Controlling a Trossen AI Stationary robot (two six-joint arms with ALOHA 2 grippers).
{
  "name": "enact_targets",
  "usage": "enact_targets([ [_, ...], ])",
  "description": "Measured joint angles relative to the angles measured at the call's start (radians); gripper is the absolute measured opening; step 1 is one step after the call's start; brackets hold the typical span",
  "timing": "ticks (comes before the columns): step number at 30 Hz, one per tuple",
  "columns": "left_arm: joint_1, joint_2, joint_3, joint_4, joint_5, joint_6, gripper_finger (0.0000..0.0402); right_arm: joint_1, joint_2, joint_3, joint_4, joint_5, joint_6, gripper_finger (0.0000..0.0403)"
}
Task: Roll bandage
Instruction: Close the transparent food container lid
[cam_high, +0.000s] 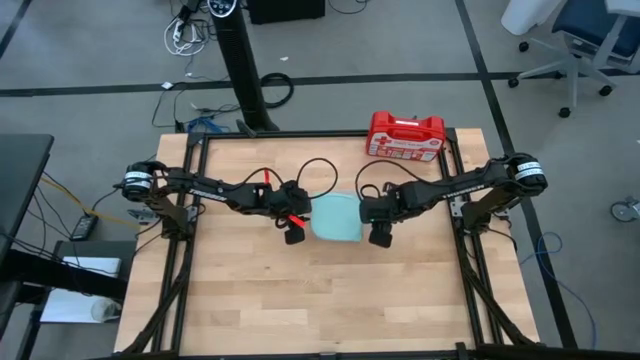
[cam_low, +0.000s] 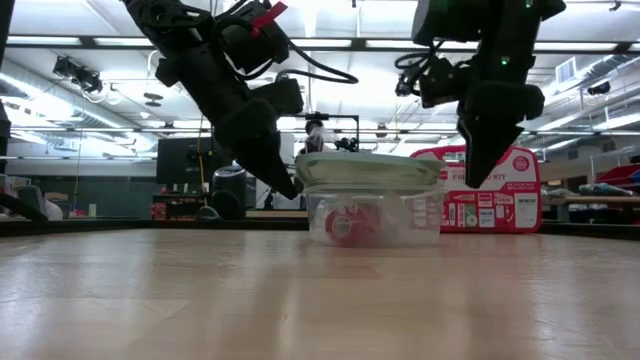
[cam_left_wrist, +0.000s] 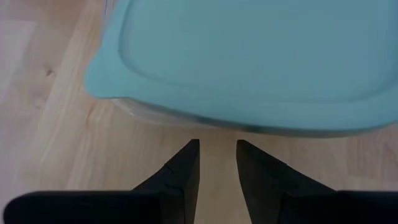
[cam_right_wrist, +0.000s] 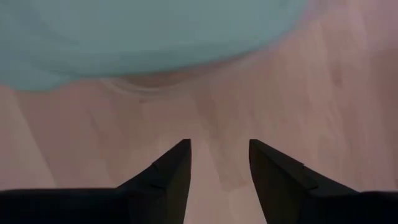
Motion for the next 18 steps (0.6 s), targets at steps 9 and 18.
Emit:
enact_targets([
  [9,0.0,-0.012,0.019,-0.085,0.053,-0.001,0.0111,0.007,-0.005,0.0,-0.009,-0.038,0.017,0.015],
  [18,-0.094,-0.019,0.077,-0.224,0.083,-0.004,0.0111,0.049,-0.008,-0.005,0.027,-0.032,0.016,0.015],
])
